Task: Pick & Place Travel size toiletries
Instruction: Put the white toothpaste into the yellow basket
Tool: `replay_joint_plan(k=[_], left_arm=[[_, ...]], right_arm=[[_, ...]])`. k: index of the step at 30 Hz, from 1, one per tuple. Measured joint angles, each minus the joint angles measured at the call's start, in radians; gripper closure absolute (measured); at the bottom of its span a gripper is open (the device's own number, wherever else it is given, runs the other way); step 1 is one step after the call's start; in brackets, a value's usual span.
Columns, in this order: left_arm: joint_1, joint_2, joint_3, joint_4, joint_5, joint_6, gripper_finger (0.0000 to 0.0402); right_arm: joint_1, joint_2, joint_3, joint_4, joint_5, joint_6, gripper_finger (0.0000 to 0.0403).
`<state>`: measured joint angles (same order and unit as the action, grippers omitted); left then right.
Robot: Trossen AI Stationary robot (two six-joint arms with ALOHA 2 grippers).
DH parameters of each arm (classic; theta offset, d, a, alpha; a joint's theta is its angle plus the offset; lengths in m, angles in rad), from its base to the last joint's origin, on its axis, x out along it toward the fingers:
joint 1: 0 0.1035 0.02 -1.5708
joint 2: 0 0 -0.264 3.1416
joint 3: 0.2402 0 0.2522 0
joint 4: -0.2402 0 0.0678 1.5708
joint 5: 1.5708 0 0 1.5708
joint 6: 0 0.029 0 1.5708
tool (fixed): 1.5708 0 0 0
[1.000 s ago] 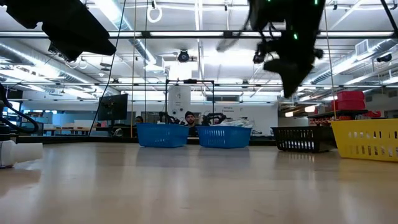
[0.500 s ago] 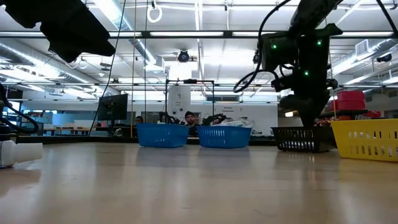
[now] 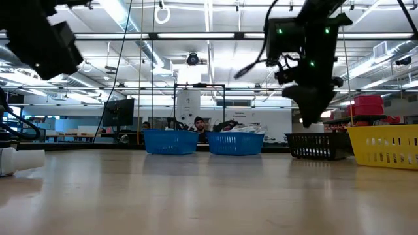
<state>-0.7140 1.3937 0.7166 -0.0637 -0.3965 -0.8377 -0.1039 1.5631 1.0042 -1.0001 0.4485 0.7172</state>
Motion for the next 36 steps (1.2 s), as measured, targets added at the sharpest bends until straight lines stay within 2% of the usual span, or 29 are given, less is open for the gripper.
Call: replay_joint_plan(k=[5,11,13,17,23,26,30,33,36], left_arm=[[-0.044,0.000,0.000,-0.120,0.000,-0.085,0.0261],[-0.083,0.012,0.000,-0.258,-0.052,-0.158,0.0215],[-0.089,0.048,0.000,-0.258,-0.052,-0.174,0.0195],[-0.104,0.167,0.001,-0.189,-0.006,-0.147,0.0165],[-0.124,0.278,0.006,-0.139,-0.030,-0.176,0.0151],[-0.124,0.286,0.006,-0.151,-0.044,-0.174,0.0164],[-0.124,0.284,0.005,-0.153,-0.062,-0.141,0.0210],[-0.123,0.285,0.005,-0.160,-0.076,-0.160,0.0256],[-0.123,0.286,0.003,-0.138,-0.129,-0.200,0.0302]], right_arm=[[0.039,0.000,0.072,0.018,-0.039,-0.029,0.0204],[0.081,0.000,0.095,0.187,-0.040,-0.080,0.0214],[0.092,0.000,0.095,0.264,-0.050,-0.110,0.0217],[0.106,0.000,0.095,0.429,-0.141,-0.181,0.0221],[0.127,0.000,0.095,0.644,-0.269,-0.315,0.0205],[0.145,0.001,0.084,0.809,-0.347,-0.367,0.0190],[0.190,0.023,0.017,1.086,-0.452,-0.480,0.0179],[0.230,0.055,-0.036,1.252,-0.480,-0.530,0.0184],[0.270,0.095,-0.062,1.326,-0.480,-0.574,0.0196]])
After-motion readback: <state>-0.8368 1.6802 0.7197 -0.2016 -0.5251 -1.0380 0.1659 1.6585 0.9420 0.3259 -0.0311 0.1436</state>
